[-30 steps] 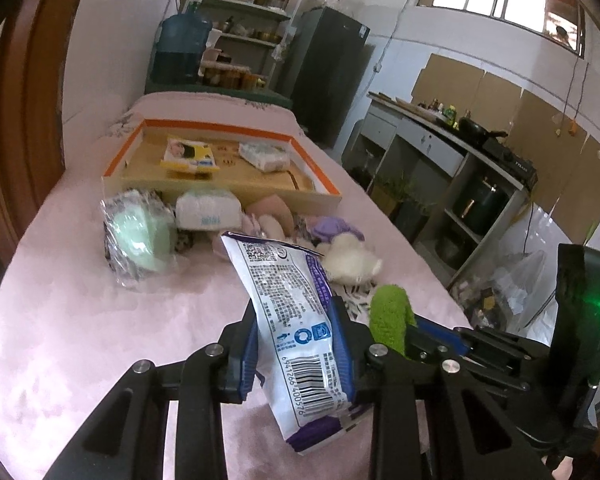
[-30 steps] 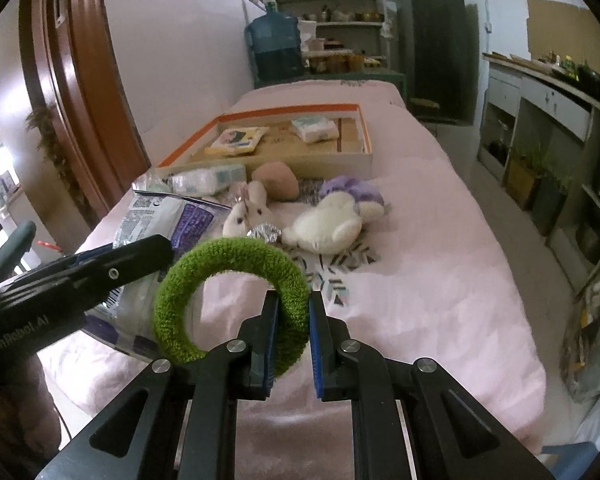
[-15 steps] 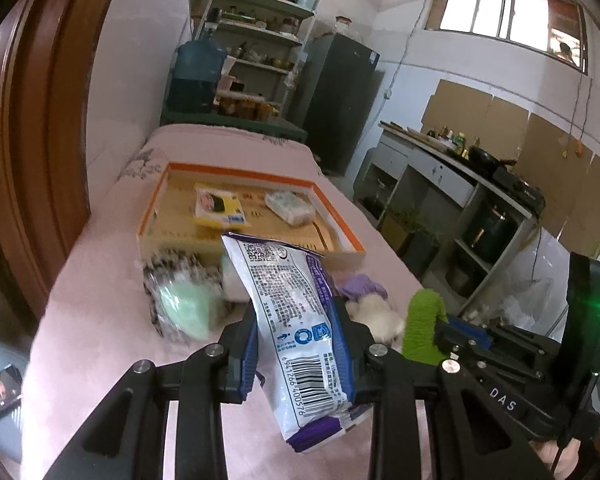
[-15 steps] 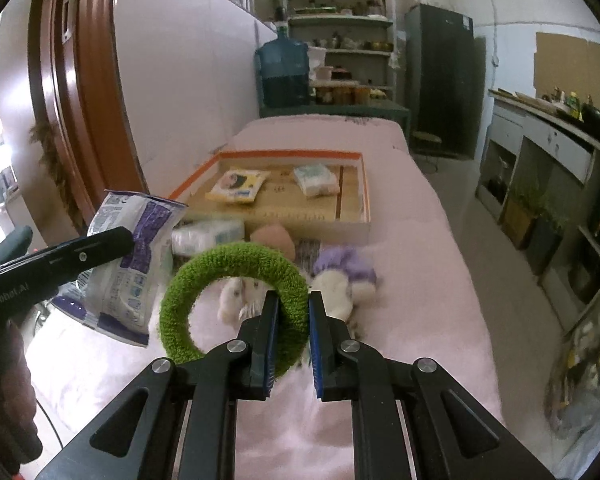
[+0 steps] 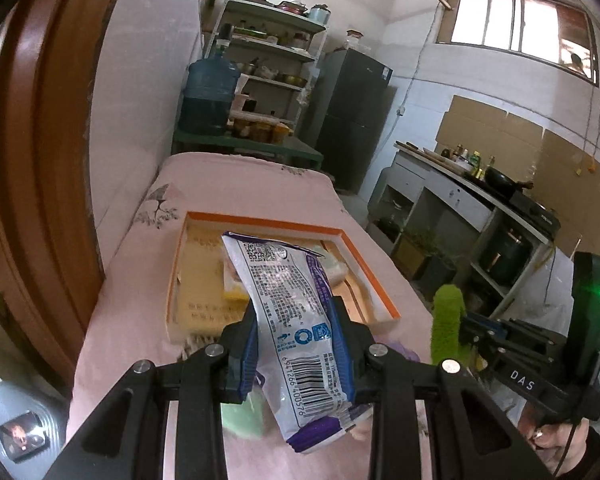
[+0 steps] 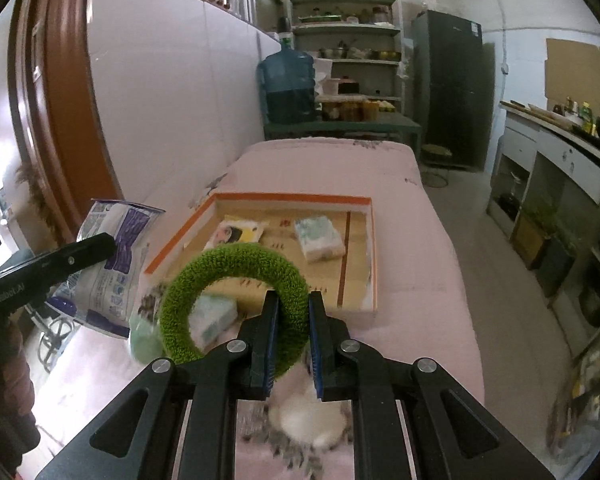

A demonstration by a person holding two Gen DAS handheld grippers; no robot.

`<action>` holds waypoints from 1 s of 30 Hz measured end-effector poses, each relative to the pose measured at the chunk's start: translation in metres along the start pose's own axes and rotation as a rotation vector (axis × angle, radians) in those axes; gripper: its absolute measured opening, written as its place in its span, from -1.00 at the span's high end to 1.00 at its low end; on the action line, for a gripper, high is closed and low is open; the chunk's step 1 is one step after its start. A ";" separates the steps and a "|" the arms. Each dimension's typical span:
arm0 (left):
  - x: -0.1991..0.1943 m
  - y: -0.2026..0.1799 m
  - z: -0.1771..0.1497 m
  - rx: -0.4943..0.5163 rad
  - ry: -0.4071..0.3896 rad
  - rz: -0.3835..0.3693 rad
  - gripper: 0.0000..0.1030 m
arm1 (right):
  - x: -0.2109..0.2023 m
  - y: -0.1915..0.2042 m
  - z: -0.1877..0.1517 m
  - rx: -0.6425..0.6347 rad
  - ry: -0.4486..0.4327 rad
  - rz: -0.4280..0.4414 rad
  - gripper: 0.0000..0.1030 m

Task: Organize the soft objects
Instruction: 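Carry the snack bag and green ring over the cardboard tray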

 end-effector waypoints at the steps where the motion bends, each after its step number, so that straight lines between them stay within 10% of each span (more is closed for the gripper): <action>1: 0.004 0.003 0.006 -0.003 0.002 0.001 0.36 | 0.005 -0.001 0.006 -0.002 0.004 0.003 0.73; 30: 0.151 0.052 0.073 -0.112 0.143 0.020 0.36 | 0.145 -0.036 0.055 0.012 0.174 -0.034 0.73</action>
Point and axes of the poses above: each gripper's, at about its wrist camera, not at the fingertips, and x roughly the way its jaws point, y to its left, z to its top, the point moved 4 cm from there along x, roughly the way its jaws point, and after that the axes turned 1 degree about y, right-handed, at the moved point
